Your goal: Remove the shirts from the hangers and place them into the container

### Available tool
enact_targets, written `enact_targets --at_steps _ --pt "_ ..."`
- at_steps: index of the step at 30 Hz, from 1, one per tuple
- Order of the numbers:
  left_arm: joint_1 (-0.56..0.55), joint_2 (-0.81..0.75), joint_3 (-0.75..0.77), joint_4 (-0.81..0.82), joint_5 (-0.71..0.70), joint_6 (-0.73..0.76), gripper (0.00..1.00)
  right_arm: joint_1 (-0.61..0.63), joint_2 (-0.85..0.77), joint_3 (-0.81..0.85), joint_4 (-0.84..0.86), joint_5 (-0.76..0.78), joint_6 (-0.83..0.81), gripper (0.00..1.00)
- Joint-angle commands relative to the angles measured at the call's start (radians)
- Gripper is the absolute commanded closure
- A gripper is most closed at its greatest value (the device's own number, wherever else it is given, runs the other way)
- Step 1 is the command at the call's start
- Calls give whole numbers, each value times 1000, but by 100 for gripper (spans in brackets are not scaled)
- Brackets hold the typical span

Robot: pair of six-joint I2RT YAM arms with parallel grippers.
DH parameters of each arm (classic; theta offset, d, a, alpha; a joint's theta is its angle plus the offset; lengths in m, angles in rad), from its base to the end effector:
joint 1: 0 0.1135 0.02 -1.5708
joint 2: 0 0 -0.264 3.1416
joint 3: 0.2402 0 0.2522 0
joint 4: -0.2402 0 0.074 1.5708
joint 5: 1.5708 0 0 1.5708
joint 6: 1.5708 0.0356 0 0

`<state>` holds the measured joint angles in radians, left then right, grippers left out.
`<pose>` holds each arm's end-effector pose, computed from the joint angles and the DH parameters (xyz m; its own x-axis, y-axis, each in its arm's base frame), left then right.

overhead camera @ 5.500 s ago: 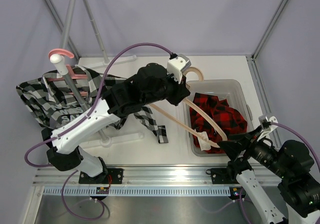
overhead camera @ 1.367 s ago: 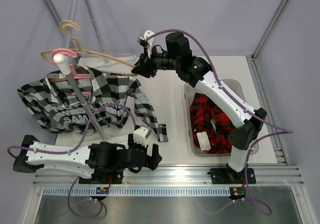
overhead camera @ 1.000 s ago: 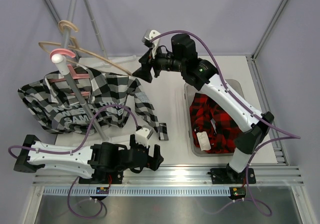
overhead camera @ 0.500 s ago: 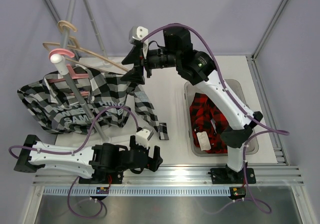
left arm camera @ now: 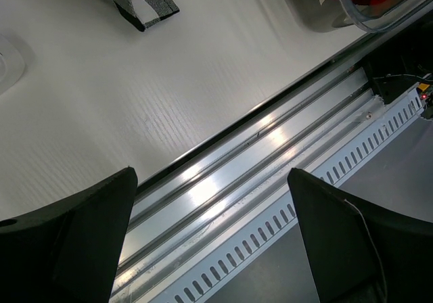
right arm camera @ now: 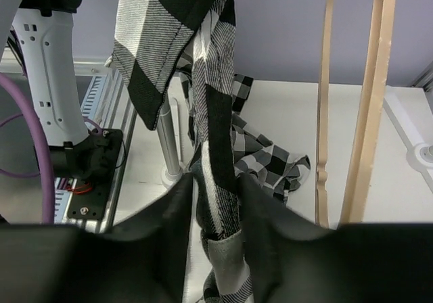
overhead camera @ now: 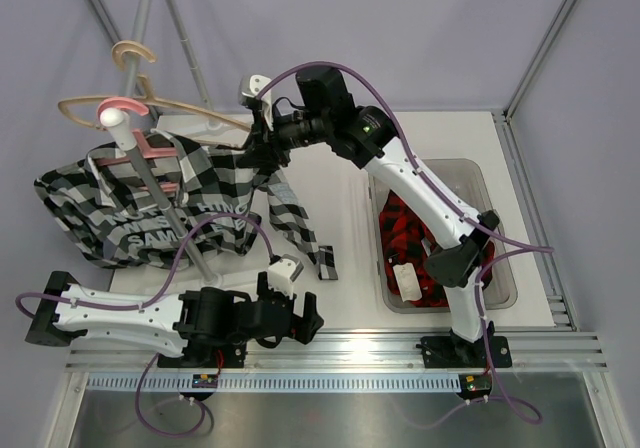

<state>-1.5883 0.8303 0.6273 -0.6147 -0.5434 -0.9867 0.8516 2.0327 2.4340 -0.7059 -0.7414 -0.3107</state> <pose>0.0155 -0.1657 0.2415 -0.7121 0.1198 -0.6918 0.4860 0.7952 -0.3625 0.2687 0.3434 0.4707 0.1113 -0.2152 -0.9702 -0.9928 -0.0678 -0.0988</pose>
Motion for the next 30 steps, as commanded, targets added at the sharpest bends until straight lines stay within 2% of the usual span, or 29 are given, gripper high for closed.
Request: enact_targets --at_steps 1,2,3,8,11,15,18,24,30 --pt "2 -11 -9 50 -4 -13 1 0 8 40 11 -18 8 78" --pt "2 -11 -11 52 0 -13 1 0 8 45 16 -15 12 94" --pt "2 -10 -11 59 2 -9 1 0 8 56 22 -7 15 100" --pt "2 1 -5 56 -1 0 1 0 9 143 48 1 79 100" --pt "2 -3 0 53 -3 3 1 6 6 181 108 -73 146 100" --pt "2 -10 0 52 2 3 1 9 95 344 100 -105 194 100" --pt "2 -16 -5 44 7 -4 1 9 104 303 184 -116 231 100" --pt "2 -40 -11 38 2 -7 1 9 214 356 310 -153 344 100" --pt "2 -37 -17 52 3 -3 1 6 264 350 352 -112 355 100"
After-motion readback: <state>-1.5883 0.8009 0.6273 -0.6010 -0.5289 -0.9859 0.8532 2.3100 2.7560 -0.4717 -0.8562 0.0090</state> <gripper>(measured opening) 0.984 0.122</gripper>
